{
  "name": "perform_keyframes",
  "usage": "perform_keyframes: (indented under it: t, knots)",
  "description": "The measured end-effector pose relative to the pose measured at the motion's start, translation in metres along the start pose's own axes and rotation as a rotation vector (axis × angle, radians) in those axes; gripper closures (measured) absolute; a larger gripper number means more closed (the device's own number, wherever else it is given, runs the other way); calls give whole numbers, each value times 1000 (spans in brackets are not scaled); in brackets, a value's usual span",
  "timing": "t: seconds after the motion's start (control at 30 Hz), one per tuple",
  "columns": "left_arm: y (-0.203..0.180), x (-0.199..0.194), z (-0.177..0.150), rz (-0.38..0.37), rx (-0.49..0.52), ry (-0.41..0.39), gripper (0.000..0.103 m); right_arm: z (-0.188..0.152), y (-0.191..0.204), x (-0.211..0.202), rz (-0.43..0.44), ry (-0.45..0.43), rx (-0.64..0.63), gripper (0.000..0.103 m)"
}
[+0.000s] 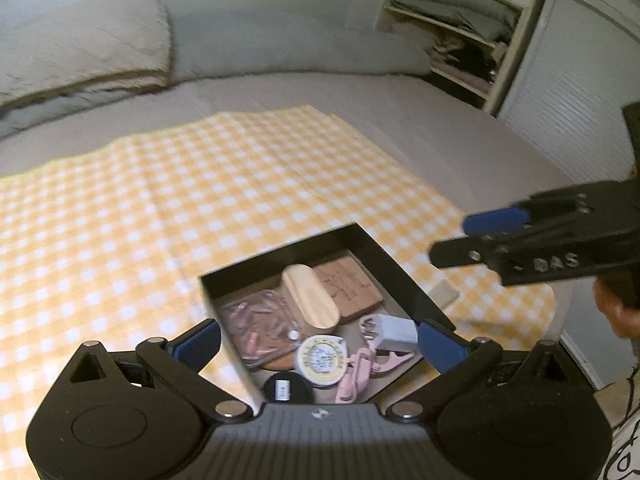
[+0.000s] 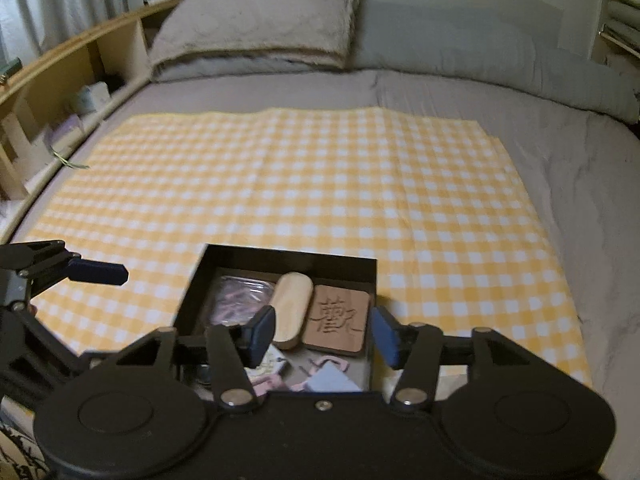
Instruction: Organize rigid objects
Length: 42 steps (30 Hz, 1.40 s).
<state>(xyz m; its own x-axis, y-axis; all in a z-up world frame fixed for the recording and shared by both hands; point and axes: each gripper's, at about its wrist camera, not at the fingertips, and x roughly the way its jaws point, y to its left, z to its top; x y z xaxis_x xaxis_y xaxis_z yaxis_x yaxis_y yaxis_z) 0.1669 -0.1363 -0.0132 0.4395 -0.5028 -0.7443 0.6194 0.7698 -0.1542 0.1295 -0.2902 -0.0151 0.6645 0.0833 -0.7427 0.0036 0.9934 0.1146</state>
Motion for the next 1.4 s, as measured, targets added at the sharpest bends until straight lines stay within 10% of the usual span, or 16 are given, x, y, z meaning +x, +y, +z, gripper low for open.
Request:
perform_keyframes:
  t: [0.5,1.4]
  knots:
    - [-5,-82,-18,174,-91,-122,0,-41,6,-61,19,-133,65,13]
    - [-38,-124,-78,364,-139,-239,0,-103,29,-97,-55,-339,51,0]
